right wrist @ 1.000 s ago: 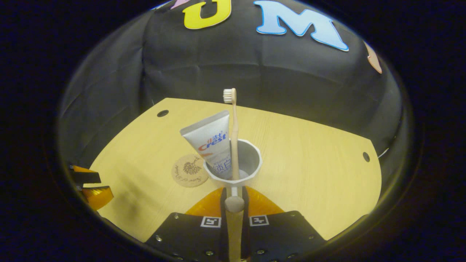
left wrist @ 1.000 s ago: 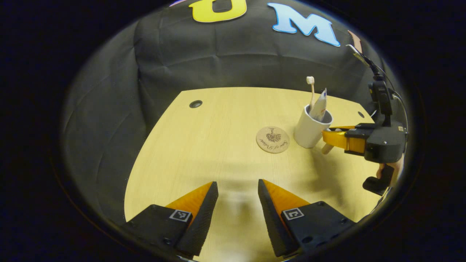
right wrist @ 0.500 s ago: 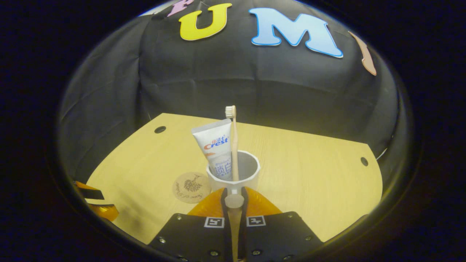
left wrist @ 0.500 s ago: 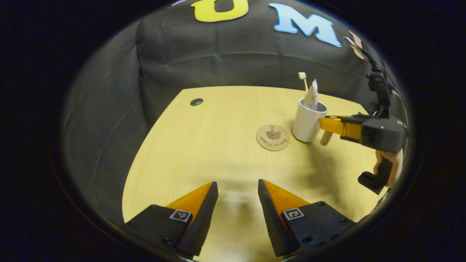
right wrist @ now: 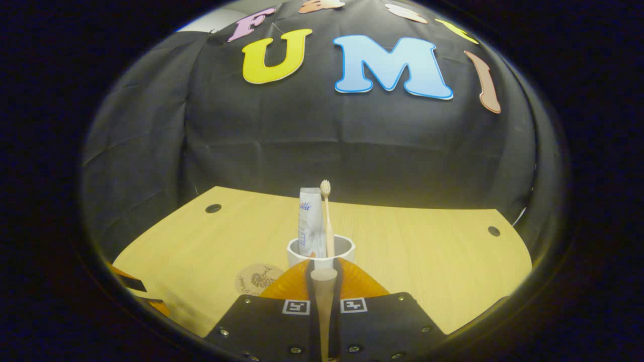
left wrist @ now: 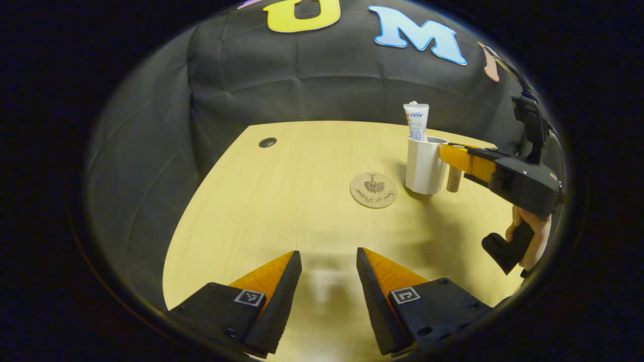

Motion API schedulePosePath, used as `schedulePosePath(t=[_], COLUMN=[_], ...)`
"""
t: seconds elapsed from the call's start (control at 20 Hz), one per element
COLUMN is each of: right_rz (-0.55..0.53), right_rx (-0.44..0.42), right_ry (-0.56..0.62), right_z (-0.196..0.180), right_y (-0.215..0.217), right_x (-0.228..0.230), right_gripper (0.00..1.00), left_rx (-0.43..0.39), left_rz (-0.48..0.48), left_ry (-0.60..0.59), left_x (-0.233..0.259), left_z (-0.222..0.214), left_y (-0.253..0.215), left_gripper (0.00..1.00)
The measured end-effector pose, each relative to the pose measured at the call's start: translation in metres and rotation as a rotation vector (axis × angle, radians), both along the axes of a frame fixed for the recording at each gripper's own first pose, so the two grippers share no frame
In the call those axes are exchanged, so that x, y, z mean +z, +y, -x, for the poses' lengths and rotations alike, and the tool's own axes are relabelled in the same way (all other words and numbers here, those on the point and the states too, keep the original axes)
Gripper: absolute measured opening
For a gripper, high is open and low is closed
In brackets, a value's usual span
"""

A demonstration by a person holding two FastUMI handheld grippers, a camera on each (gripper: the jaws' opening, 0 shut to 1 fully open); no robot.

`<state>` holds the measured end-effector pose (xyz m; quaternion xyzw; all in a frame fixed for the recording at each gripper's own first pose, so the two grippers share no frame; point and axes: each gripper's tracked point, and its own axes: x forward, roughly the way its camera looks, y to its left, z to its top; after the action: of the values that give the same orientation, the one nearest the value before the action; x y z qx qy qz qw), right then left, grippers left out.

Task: Put the toothbrush and toothpaste on the desktop into the cup, then pick up the cup and place it on the coaster on the desktop.

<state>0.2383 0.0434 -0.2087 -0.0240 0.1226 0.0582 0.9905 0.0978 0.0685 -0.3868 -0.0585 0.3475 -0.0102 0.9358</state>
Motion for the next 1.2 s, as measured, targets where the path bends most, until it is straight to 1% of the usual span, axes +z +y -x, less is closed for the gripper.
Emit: schedulePosePath(t=[0.2, 0.35, 0.6, 0.75, 0.8, 0.95, 1.05, 1.2], right_rz=[-0.012, 0.004, -0.023, -0.063, -0.06, -0.049, -0.057, -0.065], right_rx=[-0.008, -0.003, 0.01, 0.017, 0.022, 0.05, 0.08, 0.124], right_ry=[-0.063, -0.122, -0.168, -0.179, -0.19, -0.221, -0.244, -0.244], right_z=[-0.002, -0.005, -0.01, -0.013, -0.017, -0.018, -0.031, -0.04], right_y=[0.001, 0.008, 0.025, 0.036, 0.04, 0.052, 0.074, 0.095], right_x=[0.006, 0.014, 0.023, 0.029, 0.034, 0.042, 0.055, 0.053], right_gripper=[0.07, 0.07, 0.07, 0.07, 0.07, 0.07, 0.07, 0.06], left_rx=[0.0, -0.005, -0.006, -0.002, 0.003, 0.014, 0.023, 0.032], left_rz=[0.006, 0.012, 0.026, 0.031, 0.037, 0.041, 0.041, 0.038], left_ry=[-0.017, -0.031, -0.047, -0.05, -0.052, -0.055, -0.054, -0.054], left_x=[-0.002, -0.004, -0.007, -0.009, -0.01, -0.015, -0.023, -0.02], left_z=[-0.001, 0.0, 0.004, 0.012, 0.013, 0.022, 0.032, 0.048], left_y=[-0.004, -0.006, -0.016, -0.014, -0.015, -0.02, -0.028, -0.039], left_gripper=[0.76, 0.76, 0.76, 0.76, 0.76, 0.76, 0.76, 0.76])
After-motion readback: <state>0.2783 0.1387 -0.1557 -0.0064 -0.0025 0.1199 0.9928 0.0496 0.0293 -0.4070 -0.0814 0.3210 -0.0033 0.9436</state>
